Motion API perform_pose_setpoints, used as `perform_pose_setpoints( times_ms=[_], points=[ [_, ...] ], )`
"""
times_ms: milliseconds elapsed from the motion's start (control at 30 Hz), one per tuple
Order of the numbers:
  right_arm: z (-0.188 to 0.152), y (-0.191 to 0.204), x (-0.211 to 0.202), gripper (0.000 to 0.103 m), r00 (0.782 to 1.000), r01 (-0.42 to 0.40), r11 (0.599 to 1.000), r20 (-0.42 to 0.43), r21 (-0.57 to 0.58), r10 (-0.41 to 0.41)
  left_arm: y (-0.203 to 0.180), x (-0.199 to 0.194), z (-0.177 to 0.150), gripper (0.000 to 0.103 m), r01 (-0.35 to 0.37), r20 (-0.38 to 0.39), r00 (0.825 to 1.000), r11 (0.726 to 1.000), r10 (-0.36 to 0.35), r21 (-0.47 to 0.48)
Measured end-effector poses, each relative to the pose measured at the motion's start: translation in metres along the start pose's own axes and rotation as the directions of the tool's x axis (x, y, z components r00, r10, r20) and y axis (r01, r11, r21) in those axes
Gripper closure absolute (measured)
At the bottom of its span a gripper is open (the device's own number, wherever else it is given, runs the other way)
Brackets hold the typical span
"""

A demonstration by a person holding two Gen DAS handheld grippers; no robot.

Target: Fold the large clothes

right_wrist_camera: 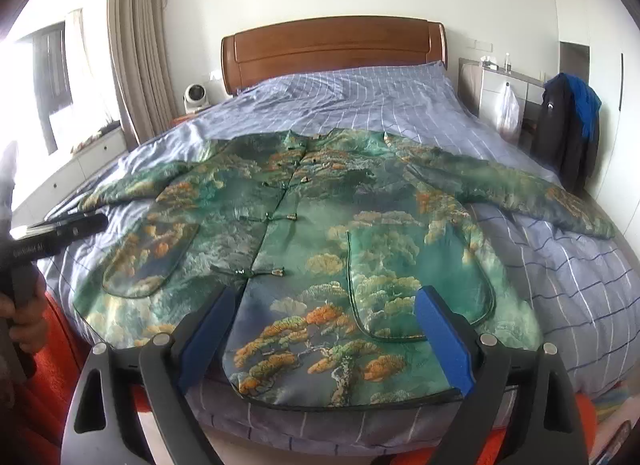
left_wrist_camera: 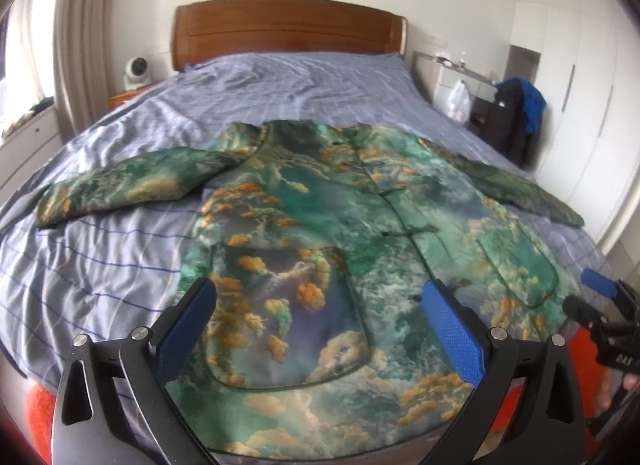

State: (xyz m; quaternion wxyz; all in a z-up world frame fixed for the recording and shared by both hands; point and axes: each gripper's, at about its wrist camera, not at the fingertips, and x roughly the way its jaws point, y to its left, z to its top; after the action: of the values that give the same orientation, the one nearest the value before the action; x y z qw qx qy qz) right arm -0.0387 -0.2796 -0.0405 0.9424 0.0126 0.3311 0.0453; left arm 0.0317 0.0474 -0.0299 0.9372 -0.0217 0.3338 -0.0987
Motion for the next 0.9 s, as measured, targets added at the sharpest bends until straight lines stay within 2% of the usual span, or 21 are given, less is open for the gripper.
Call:
perform_pose_setpoints(
  times_ms=[333, 900],
  points=[
    [-0.005, 0.007, 0.005, 0.012, 0.999, -0.013, 0.999, -0.030, -0.031, 0.013, 0.002, -0.006, 0.010, 0.000, -0.112, 0.075, 0.991, 0.993, 0.110, 0.024],
    [-0.010, 0.020, 0.008, 0.012, 0.999, -0.038, 0.995, -0.032, -0.089, 0.035, 0.001, -0.004, 0.007, 0.000, -0.123, 0.063, 0.991, 0.992, 0.121, 0.031]
  ],
)
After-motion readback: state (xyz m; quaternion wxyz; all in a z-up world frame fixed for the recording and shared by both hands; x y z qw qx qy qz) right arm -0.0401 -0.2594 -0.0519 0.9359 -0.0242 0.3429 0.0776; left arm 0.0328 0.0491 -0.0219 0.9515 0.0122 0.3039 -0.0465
